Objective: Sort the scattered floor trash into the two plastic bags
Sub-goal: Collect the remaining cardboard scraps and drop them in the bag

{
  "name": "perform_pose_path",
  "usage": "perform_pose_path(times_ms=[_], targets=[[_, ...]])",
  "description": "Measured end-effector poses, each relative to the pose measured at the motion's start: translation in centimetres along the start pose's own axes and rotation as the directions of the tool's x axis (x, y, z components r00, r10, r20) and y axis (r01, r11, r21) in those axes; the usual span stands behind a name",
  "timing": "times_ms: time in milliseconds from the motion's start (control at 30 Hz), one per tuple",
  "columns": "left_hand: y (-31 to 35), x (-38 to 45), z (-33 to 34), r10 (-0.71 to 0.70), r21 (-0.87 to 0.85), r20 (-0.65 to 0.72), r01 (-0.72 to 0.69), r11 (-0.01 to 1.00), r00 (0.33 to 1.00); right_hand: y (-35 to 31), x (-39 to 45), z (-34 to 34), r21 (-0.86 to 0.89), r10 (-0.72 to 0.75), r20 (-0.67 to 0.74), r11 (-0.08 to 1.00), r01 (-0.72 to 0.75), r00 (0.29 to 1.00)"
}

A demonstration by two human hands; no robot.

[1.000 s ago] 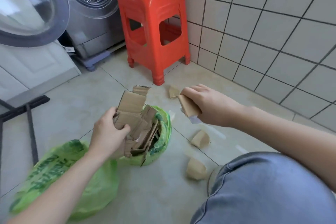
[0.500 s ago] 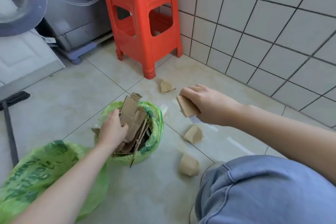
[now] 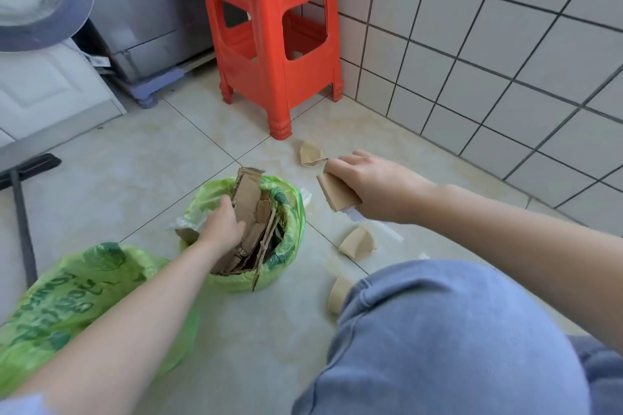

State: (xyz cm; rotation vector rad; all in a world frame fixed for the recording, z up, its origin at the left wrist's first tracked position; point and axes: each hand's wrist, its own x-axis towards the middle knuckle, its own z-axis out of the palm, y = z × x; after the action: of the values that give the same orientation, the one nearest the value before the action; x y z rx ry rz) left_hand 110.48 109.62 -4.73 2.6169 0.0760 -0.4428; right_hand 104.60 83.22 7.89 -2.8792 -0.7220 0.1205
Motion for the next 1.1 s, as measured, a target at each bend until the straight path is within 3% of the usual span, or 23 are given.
perform_pose_path(times_ms=[333,667,967,1100], targets=[[-1.2,0.0,-1.6,-0.071,-0.183,0.039,0.077,0.980,0.997,0.6,3.2,1.0,0.090,0.029,-0.006,0.996,-0.028,1.000],[-3.5,2.2,-2.3,0.190,-0.070,-0.019,-0.191,0.979,0.982,-1.9,11.5,7.3,0.146,-0.021,0.092,0.989,0.007,0.996],[-4.7,5.4,-2.3,0.201,-0.108,-0.092,-0.210,0.972,0.975,-4.0,18.1,12.2,0.276,-0.033,0.012,0.961,0.028,0.999],[-5.3,5.4,-2.8,0.243,-0.082,-0.222,-0.267,0.960,0.944,-3.9,19.5,13.5,0.296,0.032,-0.035,0.955,-0.020,0.999]])
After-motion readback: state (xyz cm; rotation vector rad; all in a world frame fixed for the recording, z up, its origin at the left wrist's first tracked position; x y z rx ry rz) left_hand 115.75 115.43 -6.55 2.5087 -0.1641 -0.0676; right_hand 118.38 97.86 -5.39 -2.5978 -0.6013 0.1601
